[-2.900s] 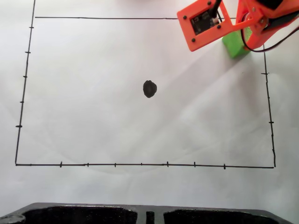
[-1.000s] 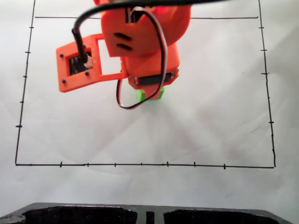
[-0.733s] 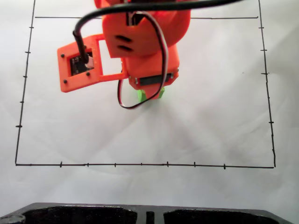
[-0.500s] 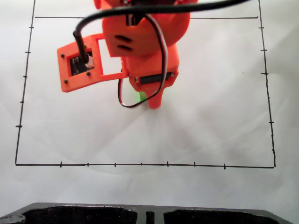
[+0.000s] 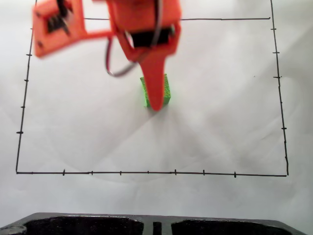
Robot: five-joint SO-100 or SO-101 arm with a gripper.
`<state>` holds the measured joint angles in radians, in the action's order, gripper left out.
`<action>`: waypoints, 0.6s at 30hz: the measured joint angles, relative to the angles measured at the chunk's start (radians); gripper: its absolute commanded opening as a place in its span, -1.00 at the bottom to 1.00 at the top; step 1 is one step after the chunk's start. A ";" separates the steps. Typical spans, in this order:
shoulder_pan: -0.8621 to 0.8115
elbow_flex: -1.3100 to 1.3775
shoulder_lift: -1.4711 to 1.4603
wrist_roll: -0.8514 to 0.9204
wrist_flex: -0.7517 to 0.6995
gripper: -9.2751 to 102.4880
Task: Grasp the colored block, Place it on the black dot, and then return the arm to the default position.
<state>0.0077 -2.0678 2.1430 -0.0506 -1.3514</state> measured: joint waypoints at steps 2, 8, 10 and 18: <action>-0.011 -0.032 0.080 0.032 -0.002 -0.05; -0.014 -0.190 0.324 0.121 -0.005 -0.13; -0.014 -0.249 0.402 0.135 0.015 -0.26; -0.008 -0.523 0.683 0.179 0.173 -0.80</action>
<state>0.0000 -2.5909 2.8256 0.1289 -1.1781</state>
